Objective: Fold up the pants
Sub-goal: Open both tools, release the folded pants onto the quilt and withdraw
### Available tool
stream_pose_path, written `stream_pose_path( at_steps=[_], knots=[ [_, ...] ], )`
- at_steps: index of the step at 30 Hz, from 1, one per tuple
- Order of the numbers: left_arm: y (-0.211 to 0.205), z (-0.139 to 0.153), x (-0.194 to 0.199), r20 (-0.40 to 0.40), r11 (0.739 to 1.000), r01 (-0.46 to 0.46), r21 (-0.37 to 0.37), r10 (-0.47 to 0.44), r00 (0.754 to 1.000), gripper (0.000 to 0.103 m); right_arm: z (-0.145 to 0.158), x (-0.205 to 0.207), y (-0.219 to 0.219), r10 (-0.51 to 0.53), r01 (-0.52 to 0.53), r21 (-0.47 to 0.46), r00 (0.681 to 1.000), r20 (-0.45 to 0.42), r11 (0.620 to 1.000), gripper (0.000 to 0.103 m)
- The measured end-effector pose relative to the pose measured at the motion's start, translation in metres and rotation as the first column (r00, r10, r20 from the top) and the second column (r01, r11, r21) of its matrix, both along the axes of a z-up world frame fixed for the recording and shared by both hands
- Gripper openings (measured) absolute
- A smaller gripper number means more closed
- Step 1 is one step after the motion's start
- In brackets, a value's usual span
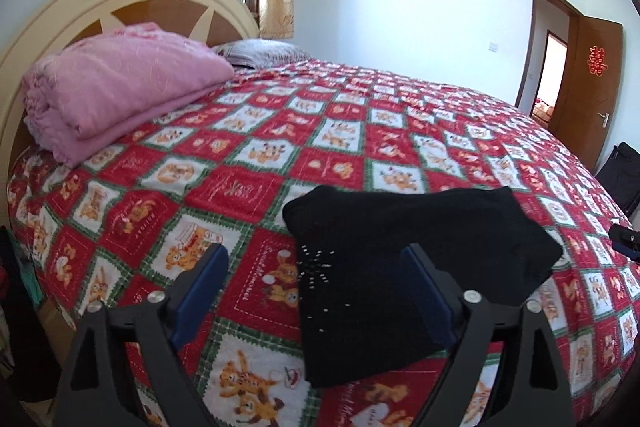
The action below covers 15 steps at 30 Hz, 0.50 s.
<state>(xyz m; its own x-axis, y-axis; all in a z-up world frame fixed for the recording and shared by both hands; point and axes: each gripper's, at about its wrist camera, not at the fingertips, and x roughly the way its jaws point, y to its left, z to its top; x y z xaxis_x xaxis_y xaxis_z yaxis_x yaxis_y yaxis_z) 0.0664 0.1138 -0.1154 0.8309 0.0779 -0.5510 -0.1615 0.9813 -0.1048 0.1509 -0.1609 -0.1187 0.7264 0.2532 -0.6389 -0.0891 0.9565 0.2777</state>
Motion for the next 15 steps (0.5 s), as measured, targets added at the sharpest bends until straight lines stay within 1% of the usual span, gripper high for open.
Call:
stream_pose_path(
  at_steps=[2, 4, 6, 9, 10, 15],
  knots=[
    [-0.005, 0.007, -0.004, 0.013, 1.000, 0.011, 0.010, -0.011, 1.000, 0.093, 0.006, -0.012, -0.002, 0.006, -0.006, 0.006, 1.000, 0.014, 1.000, 0.078],
    [-0.009, 0.013, -0.007, 0.020, 1.000, 0.020, 0.017, -0.020, 1.000, 0.093, 0.015, -0.012, 0.002, 0.007, -0.007, -0.009, 1.000, 0.004, 1.000, 0.078],
    [-0.012, 0.019, -0.010, 0.022, 0.999, 0.031, 0.018, -0.031, 0.999, 0.093, 0.024, -0.017, 0.005, 0.026, -0.026, 0.019, 0.999, 0.032, 0.999, 0.078],
    [-0.015, 0.027, -0.015, 0.040, 0.999, 0.039, 0.016, -0.039, 0.998, 0.097, 0.033, -0.023, 0.012, 0.056, -0.058, 0.060, 0.998, 0.032, 0.997, 0.079],
    [-0.016, 0.030, -0.017, 0.049, 0.999, 0.039, 0.016, -0.040, 0.998, 0.098, 0.036, -0.026, 0.015, 0.069, -0.071, 0.060, 0.997, 0.038, 0.996, 0.079],
    [-0.020, 0.035, -0.020, 0.066, 0.999, 0.040, 0.021, -0.042, 0.997, 0.098, 0.049, -0.039, 0.030, 0.109, -0.108, -0.009, 0.992, 0.070, 0.994, 0.079]
  ],
)
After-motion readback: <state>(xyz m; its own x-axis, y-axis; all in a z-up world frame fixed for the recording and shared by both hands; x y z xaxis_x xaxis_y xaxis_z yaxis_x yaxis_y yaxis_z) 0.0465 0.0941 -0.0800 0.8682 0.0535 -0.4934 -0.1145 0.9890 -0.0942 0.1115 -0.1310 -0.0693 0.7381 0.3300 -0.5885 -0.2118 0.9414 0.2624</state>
